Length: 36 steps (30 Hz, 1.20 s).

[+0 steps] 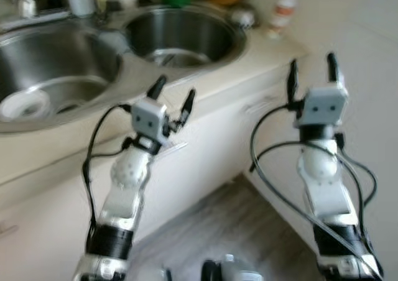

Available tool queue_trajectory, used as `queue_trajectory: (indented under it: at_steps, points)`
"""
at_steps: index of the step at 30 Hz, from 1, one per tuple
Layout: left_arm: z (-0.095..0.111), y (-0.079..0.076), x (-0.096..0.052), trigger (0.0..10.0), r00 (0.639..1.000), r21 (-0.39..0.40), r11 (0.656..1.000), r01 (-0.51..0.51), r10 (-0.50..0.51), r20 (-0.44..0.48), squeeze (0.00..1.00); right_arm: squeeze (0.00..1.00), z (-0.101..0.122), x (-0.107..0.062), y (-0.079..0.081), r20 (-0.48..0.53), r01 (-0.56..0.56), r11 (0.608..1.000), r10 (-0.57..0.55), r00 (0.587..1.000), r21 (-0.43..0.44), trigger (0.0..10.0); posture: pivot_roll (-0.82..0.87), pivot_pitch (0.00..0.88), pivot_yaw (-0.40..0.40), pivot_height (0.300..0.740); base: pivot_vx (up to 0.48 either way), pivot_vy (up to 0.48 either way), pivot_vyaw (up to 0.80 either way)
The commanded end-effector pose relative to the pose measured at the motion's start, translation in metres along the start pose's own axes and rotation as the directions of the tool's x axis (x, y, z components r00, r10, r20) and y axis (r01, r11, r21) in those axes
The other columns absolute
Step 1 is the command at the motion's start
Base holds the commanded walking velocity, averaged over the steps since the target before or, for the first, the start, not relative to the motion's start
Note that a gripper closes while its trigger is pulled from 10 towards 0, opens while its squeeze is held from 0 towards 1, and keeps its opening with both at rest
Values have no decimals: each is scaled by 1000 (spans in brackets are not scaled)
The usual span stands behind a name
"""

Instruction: Kitchen organization

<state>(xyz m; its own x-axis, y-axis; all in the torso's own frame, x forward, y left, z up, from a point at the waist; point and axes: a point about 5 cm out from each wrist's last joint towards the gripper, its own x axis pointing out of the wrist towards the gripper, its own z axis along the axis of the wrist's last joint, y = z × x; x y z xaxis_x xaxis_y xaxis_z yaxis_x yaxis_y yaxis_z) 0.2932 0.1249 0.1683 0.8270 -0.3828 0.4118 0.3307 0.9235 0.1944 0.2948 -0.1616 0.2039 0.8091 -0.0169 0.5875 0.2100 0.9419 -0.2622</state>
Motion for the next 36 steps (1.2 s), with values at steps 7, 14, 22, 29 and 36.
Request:
queue_trajectory:
  at_steps: [7,14,22,29,36]
  points:
    - [2,-6,3,10000,999,3,1000,30,-30,10,0,0,3,0,-7,11,30,1000,-30,999,-3,10000,133,0,-38,740,0,0,-788]
    - [2,-5,4,10000,999,1,999,33,-33,7,0,0,2,0,-8,1,44,999,-44,999,-12,10000,134,0,-36,740,0,-43,-788]
    - [1,-6,4,10000,999,-3,999,33,-33,7,0,0,-1,0,-11,-20,67,997,-67,998,-25,10000,135,0,-38,740,0,-469,-782]
    - [1,-6,4,10000,999,-1,999,32,-32,7,0,0,-13,-1,-23,-96,144,983,-155,983,-116,10000,133,0,-38,740,0,0,-781]
    - [0,-7,4,10000,999,-1,999,35,-35,-3,0,0,-27,-5,-37,-179,212,964,-240,954,-163,10000,134,0,-39,740,0,-49,-781]
